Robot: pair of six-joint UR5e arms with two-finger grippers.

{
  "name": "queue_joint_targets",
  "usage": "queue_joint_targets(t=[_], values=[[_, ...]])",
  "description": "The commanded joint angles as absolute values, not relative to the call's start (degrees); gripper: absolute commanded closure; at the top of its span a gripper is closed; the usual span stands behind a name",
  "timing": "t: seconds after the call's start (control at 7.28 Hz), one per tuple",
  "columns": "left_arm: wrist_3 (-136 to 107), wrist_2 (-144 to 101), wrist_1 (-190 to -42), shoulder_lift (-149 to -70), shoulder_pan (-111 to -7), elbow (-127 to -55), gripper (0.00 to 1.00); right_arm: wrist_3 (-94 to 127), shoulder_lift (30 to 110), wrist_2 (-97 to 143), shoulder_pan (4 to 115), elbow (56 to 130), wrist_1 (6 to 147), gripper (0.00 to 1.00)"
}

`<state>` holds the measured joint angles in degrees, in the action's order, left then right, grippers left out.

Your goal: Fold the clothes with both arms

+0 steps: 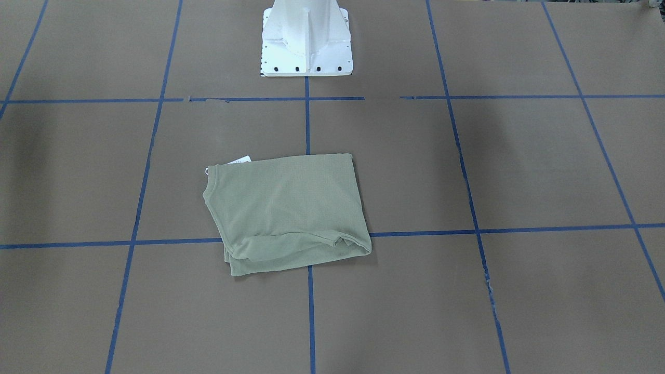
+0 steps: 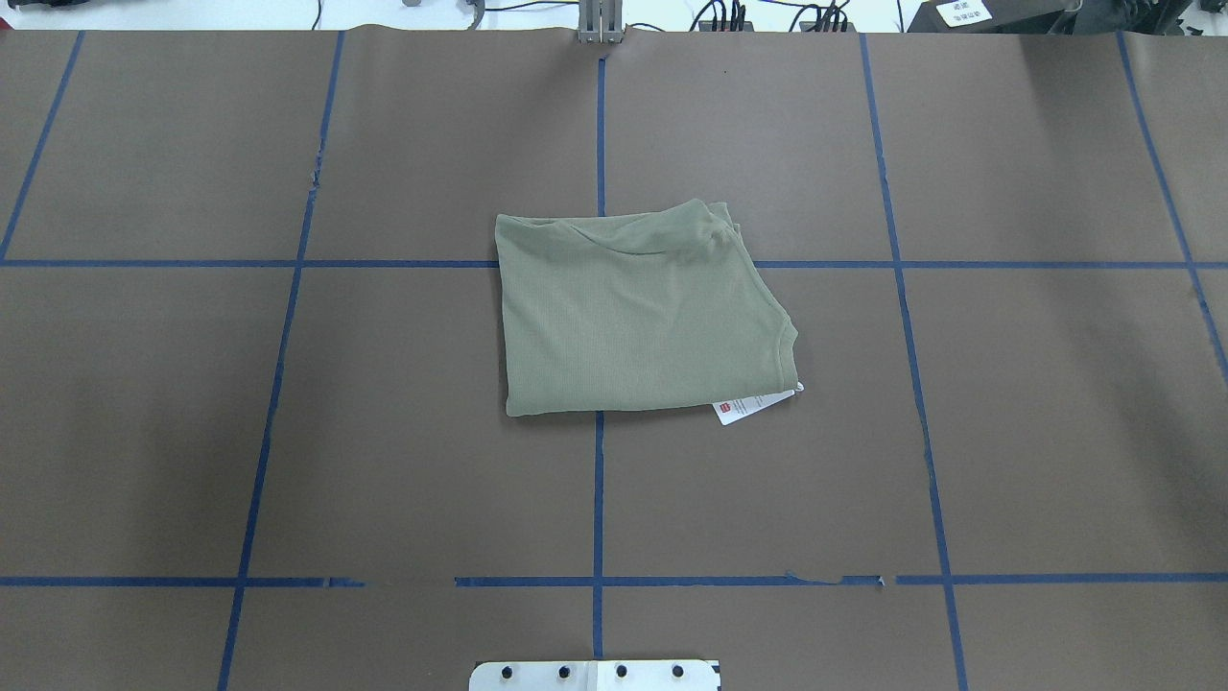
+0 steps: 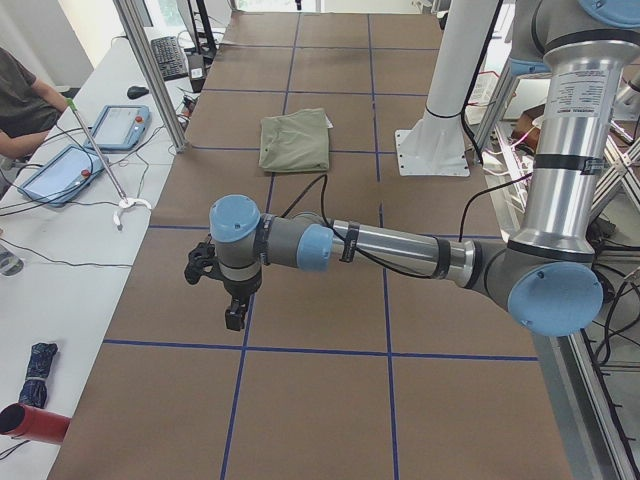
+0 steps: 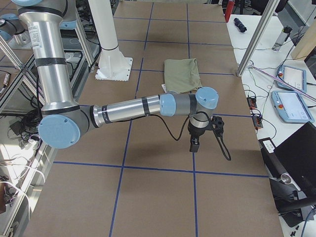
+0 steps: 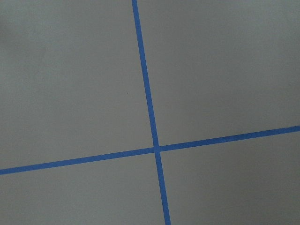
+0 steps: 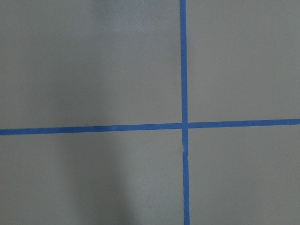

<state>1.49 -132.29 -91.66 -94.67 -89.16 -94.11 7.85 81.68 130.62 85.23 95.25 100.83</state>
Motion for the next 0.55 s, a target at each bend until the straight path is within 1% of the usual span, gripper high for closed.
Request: queue_joint_targets(t=[0.0,0.14,0.27,0.41], values=[[1.5,-132.45,-93.25,-93.52,-89.12,-96.49,0.0,8.09,82.0,132.26,84.82,95.36,100.9,0.0],[1.41,-133.41,-92.12,-93.08,-89.12,-99.46,0.0,8.09,81.31,135.32,84.81,94.75,101.42,0.0],[1.49,-134.03,-90.37,-92.73,-89.03,-100.97,0.0,8.09,81.47,135.18,84.21,94.57,101.43,0.0],[1.49,-134.03,-86.0,-93.16,-89.03,-102.64,0.0,8.17,81.3,135.18,83.42,93.61,101.51,0.0]])
